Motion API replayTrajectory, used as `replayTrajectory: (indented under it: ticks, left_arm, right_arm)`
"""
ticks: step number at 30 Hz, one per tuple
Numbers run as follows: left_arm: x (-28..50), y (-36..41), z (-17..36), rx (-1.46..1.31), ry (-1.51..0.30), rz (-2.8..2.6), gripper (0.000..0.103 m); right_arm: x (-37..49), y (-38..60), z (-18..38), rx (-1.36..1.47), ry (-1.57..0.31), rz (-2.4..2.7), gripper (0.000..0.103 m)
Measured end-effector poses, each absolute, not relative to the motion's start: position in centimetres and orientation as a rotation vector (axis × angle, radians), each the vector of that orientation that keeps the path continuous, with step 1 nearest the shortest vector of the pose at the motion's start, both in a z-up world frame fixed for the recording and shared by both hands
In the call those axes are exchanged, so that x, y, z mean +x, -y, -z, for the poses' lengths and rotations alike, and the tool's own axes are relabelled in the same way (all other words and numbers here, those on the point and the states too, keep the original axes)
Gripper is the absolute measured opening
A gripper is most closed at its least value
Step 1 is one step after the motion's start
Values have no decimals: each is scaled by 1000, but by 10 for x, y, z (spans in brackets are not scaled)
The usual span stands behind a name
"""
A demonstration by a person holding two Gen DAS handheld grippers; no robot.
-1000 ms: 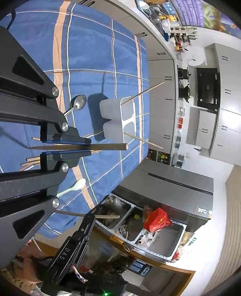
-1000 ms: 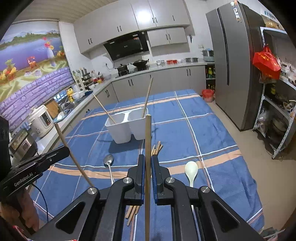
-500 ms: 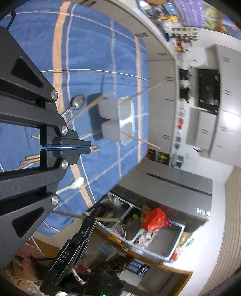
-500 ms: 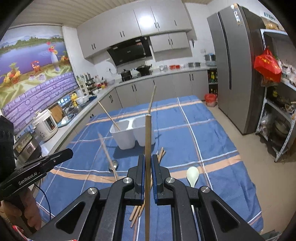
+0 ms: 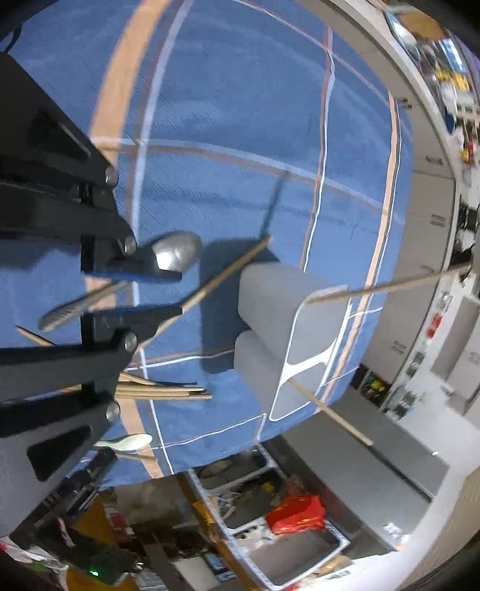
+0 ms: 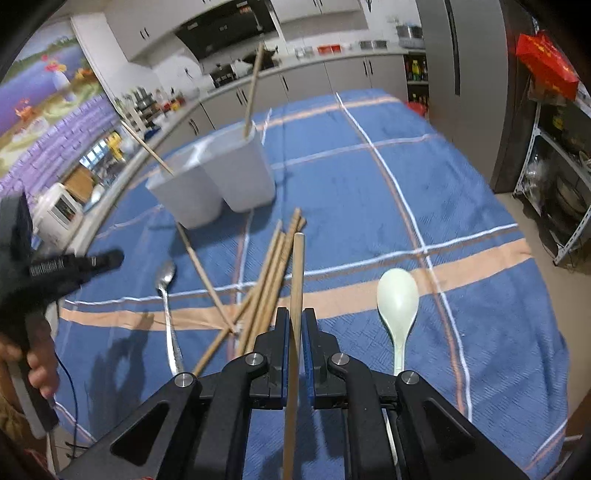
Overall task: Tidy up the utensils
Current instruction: 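Grasp another chopstick with the left tool while the right tool keeps holding its chopstick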
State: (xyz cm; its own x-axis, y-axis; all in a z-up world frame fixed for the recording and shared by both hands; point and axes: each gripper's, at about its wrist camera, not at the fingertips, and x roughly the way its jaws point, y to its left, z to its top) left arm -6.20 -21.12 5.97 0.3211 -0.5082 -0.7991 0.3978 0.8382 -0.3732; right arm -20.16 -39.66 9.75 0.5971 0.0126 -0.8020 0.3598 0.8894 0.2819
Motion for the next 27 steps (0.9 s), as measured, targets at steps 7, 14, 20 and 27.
replayTrajectory:
  ticks: [7, 14, 20, 27]
  left_arm:
    - [-21, 263, -26, 15, -1168, 494, 26]
    - [-20, 282, -6, 92, -1170, 463, 29]
    - [-48, 279, -6, 175, -1102, 523, 13]
    - [-79, 248, -7, 216, -1131, 641, 0]
  right_arm:
    - [-187, 406, -80, 452, -961, 239, 7]
    - [-181, 407, -76, 431, -980, 244, 8]
    - [-176, 409, -66, 457, -1004, 240, 8]
    - [-183, 407, -61, 480, -1027, 225, 8]
